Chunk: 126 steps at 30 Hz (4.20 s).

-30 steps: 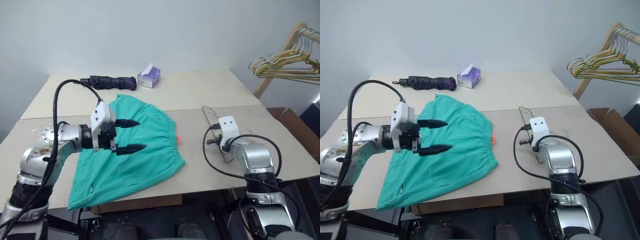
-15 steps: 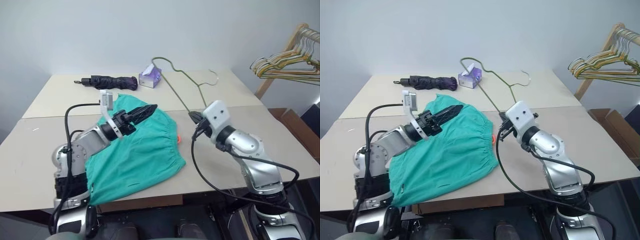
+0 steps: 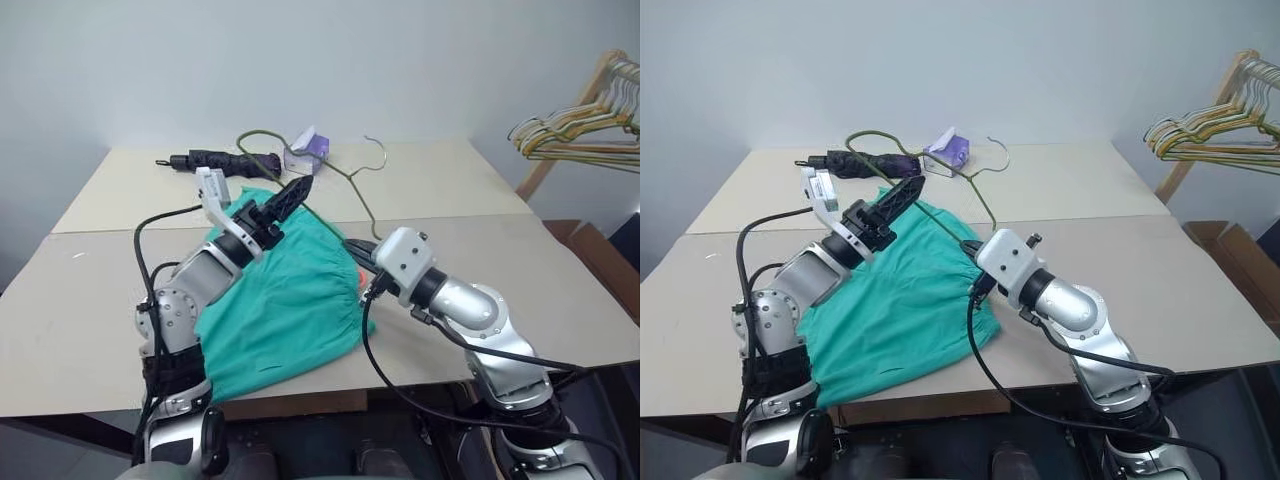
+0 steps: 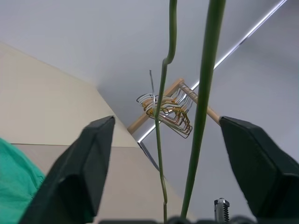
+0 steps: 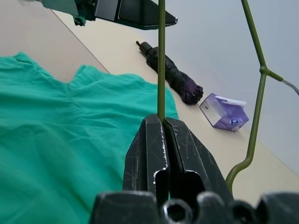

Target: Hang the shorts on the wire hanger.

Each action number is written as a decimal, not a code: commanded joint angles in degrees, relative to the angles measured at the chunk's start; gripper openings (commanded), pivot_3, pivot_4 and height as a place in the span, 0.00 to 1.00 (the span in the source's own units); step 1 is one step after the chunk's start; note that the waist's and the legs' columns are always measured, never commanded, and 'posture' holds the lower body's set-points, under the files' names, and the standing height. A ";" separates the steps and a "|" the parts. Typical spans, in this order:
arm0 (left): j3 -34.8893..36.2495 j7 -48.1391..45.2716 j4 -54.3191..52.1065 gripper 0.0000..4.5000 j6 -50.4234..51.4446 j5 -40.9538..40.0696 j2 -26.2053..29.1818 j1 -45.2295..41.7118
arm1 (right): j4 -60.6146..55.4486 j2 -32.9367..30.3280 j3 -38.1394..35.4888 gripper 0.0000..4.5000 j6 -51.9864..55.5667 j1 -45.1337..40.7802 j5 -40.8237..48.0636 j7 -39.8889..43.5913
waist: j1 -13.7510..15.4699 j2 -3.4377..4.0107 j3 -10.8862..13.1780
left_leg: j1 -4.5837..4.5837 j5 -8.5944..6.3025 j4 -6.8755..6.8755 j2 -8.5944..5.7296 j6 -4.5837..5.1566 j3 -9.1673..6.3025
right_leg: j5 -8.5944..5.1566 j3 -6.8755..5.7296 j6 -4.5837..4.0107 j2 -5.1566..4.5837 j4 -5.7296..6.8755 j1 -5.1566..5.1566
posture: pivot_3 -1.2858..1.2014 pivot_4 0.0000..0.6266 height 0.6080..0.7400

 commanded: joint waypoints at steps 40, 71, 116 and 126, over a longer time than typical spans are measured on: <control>-3.48 -60.37 16.52 0.00 -5.70 3.48 28.23 -9.79 | 15.06 -18.57 -13.12 0.99 35.16 -13.36 40.18 34.35 | -0.77 -0.06 0.05 | -0.03 0.00 -0.03 0.07 0.00 0.00 | 0.03 -0.11 -0.06 0.03 -0.25 0.05 | 0.53 0.00 1.00; -3.00 -64.58 16.43 0.00 -8.17 4.92 25.13 -10.86 | 19.82 -8.88 -8.49 0.66 40.73 -20.13 45.23 32.69 | 0.02 -0.06 0.06 | -0.27 -0.01 -0.03 0.08 0.03 -0.03 | 0.06 -0.15 0.03 0.03 -0.36 -0.07 | 0.54 0.00 1.00; -22.05 -64.64 13.43 0.99 -24.33 42.61 38.78 4.26 | 30.32 -37.34 -8.82 0.00 49.45 2.68 42.96 40.00 | -0.22 -0.01 0.10 | -0.08 -0.02 0.01 0.10 0.04 0.05 | -0.06 -0.09 0.25 -0.01 -0.44 0.07 | 0.53 0.00 1.00; -22.53 -64.63 12.85 0.99 -24.45 43.50 38.69 4.67 | 43.84 -34.11 3.42 0.00 49.88 -7.22 37.85 49.02 | 0.10 0.02 0.11 | -0.17 -0.02 0.01 0.09 0.05 0.07 | 0.04 -0.06 0.09 0.01 -0.43 -0.02 | 0.54 0.00 1.00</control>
